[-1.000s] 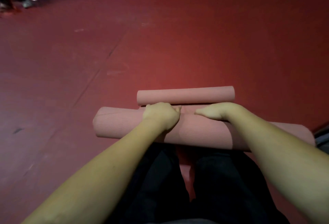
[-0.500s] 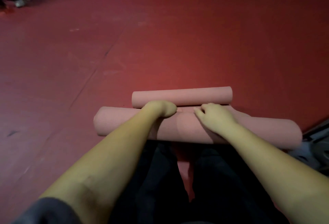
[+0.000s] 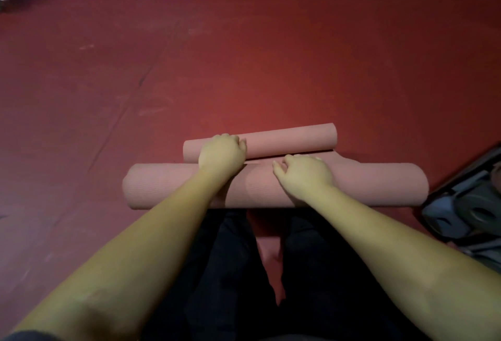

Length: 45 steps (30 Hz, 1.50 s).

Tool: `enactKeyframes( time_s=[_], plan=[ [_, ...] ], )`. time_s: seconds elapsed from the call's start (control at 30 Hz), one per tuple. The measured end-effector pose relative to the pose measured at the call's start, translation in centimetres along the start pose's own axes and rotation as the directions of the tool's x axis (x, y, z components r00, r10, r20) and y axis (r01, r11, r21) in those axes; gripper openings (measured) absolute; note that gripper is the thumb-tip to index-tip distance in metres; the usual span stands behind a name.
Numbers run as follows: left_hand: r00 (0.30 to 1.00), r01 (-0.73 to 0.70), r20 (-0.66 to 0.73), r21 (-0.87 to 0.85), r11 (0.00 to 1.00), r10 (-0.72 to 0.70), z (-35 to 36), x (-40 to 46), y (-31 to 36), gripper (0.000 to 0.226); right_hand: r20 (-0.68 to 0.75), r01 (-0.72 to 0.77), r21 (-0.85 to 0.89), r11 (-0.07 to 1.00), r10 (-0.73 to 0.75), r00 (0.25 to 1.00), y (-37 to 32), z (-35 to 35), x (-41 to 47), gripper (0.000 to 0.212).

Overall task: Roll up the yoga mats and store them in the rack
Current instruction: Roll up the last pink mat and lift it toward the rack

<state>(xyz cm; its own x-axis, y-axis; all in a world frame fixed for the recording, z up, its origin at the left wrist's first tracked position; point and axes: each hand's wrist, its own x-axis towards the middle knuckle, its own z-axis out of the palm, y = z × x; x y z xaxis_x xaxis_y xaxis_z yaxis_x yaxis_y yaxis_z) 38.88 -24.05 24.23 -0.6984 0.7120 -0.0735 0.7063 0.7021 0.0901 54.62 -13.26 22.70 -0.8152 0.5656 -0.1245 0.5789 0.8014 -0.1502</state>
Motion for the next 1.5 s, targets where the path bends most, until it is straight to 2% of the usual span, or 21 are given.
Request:
enactKeyframes(
  time_s=[0.07,0.17,0.23,0.3,0.37,0.4,0.5,0.57,0.73,0.9,1.03,1.07,1.13,1.2,1.27,1.4,1.5],
  plan=[
    [0.991,-0.038,-0.131,-0.039,0.999,0.032,0.2,-0.9,0.1,0.040,0.028,-0.011,0.021,1.000,0.010,1.000,0.2,0.1,0.5,0.053],
    [0.981,-0.050,-0.193,-0.114,0.992,0.027,1.3,-2.8,0.1,0.031,0.086,-0.057,0.059,0.997,0.052,0.995,0.6,0.0,1.5,0.061],
    [0.947,-0.172,-0.283,-0.055,0.984,0.150,2.9,-4.7,-0.1,0.034,0.131,-0.076,0.071,0.995,0.066,0.989,0.8,-0.2,2.3,0.064],
    [0.893,-0.308,-0.308,0.110,0.945,0.327,4.4,-6.2,-0.8,0.057,0.174,-0.062,0.068,0.996,0.049,0.984,0.9,-0.4,3.1,0.065],
    [0.868,-0.383,-0.225,0.264,0.885,0.443,5.2,-6.7,-1.9,0.083,0.215,-0.047,0.052,0.998,0.035,0.976,0.8,-0.5,3.8,0.067],
    [0.876,-0.391,-0.160,0.317,0.864,0.455,5.2,-6.7,-2.2,0.094,0.234,-0.041,0.045,0.998,0.030,0.972,0.7,-0.5,4.1,0.067],
    [0.934,-0.343,0.038,0.371,0.863,0.355,4.2,-6.3,-1.6,0.112,0.286,-0.060,0.049,0.997,0.043,0.957,0.5,-0.9,4.8,0.067],
    [0.943,-0.325,0.066,0.381,0.866,0.325,3.6,-5.8,-0.9,0.110,0.308,-0.080,0.070,0.994,0.055,0.950,0.5,-1.4,5.0,0.065],
    [0.925,-0.381,0.110,0.302,0.874,0.365,1.2,-5.0,-0.8,0.102,0.410,-0.083,0.100,0.992,0.035,0.912,0.5,-2.9,5.2,0.064],
    [0.885,-0.440,0.243,0.156,0.885,0.397,-1.5,-5.7,-0.5,0.104,0.594,-0.072,0.137,0.988,-0.024,0.804,0.6,-4.3,4.5,0.055],
    [0.865,-0.445,0.306,0.098,0.890,0.398,-1.8,-6.2,-0.5,0.106,0.664,-0.133,0.196,0.972,-0.032,0.747,0.9,-4.1,3.6,0.051],
    [0.864,-0.444,0.311,0.099,0.891,0.396,-1.7,-6.2,-0.4,0.106,0.662,-0.134,0.197,0.971,-0.031,0.749,0.9,-3.9,3.4,0.051],
    [0.860,-0.421,0.349,0.070,0.905,0.373,-1.8,-5.7,-0.1,0.104,0.593,-0.094,0.186,0.978,-0.035,0.804,1.1,-3.4,3.4,0.050],
    [0.838,-0.373,0.428,-0.005,0.928,0.339,-2.2,-4.5,0.0,0.103,0.426,-0.041,0.178,0.983,-0.039,0.904,1.3,-2.8,3.5,0.050],
    [0.792,-0.299,0.523,-0.117,0.947,0.314,-2.6,-3.2,0.1,0.103,0.252,-0.022,0.189,0.982,-0.026,0.967,1.9,-2.1,3.3,0.044],
    [0.687,-0.150,0.662,-0.275,0.950,0.300,-2.8,-0.7,0.2,0.094,0.058,0.032,0.158,0.987,-0.042,0.997,2.7,-1.4,0.9,0.038],
    [0.595,-0.050,0.743,-0.349,0.936,0.308,-2.8,1.1,0.4,0.082,-0.013,0.033,0.080,0.996,-0.032,0.999,2.9,-0.6,-1.3,0.047]
  ],
)
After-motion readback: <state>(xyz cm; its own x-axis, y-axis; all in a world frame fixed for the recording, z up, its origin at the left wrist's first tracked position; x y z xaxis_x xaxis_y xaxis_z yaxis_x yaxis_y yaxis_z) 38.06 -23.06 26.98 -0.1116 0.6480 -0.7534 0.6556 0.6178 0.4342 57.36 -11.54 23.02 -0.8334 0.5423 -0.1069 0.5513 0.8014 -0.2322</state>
